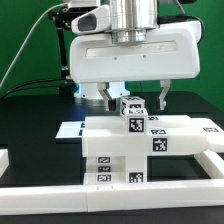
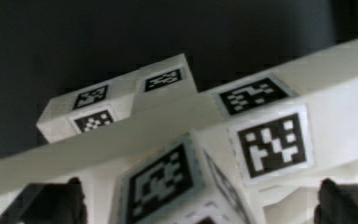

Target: Assemble chair

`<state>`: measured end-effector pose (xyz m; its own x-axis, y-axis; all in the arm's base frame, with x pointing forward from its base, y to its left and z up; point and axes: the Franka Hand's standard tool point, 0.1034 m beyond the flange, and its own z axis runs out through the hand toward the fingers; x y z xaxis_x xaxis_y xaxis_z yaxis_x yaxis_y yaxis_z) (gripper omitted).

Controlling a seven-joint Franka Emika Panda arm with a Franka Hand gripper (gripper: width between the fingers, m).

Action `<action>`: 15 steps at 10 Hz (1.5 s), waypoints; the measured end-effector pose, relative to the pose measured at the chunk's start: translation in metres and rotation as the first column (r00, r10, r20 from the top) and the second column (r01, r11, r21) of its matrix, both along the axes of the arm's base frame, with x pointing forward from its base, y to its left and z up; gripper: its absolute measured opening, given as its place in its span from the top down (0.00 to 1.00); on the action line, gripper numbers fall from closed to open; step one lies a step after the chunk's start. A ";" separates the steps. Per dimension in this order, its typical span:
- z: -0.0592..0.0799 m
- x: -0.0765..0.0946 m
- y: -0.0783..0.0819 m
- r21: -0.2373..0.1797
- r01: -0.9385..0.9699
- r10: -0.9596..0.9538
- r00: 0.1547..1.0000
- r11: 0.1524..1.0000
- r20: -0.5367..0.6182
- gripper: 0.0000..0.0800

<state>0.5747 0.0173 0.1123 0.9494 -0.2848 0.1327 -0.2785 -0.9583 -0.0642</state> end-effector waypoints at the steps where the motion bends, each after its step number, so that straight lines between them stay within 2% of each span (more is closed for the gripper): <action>1: -0.001 0.001 -0.002 -0.052 -0.199 0.199 0.980 0.979 -0.010 0.19; 2: -0.004 0.000 -0.007 -0.076 -0.345 0.343 0.939 0.936 -0.030 0.19; 3: -0.004 0.000 -0.012 -0.082 -0.385 0.384 0.923 0.919 -0.033 0.19; 4: -0.004 0.000 -0.011 -0.076 -0.338 0.337 0.941 0.938 -0.030 0.19; 5: -0.004 0.000 -0.011 -0.076 -0.339 0.338 0.941 0.938 -0.030 0.35; 6: -0.004 0.000 -0.011 -0.071 -0.308 0.306 0.951 0.949 -0.028 0.35; 8: -0.004 0.000 -0.011 -0.052 -0.159 0.158 0.987 0.986 -0.022 0.67; 10: -0.004 0.000 -0.011 -0.039 -0.056 0.055 0.998 0.998 -0.019 0.67; 12: -0.004 0.000 -0.010 -0.008 0.178 -0.178 0.984 0.984 -0.018 0.67; 15: -0.004 0.001 -0.008 0.046 0.508 -0.507 0.861 0.860 -0.033 0.67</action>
Offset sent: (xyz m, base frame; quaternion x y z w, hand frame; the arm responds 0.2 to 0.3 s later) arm 0.0000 0.0000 0.0000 0.0000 0.0000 0.0650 0.9979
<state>0.5756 0.0089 0.1085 0.6737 -0.7338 0.0880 -0.7271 -0.6794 -0.0986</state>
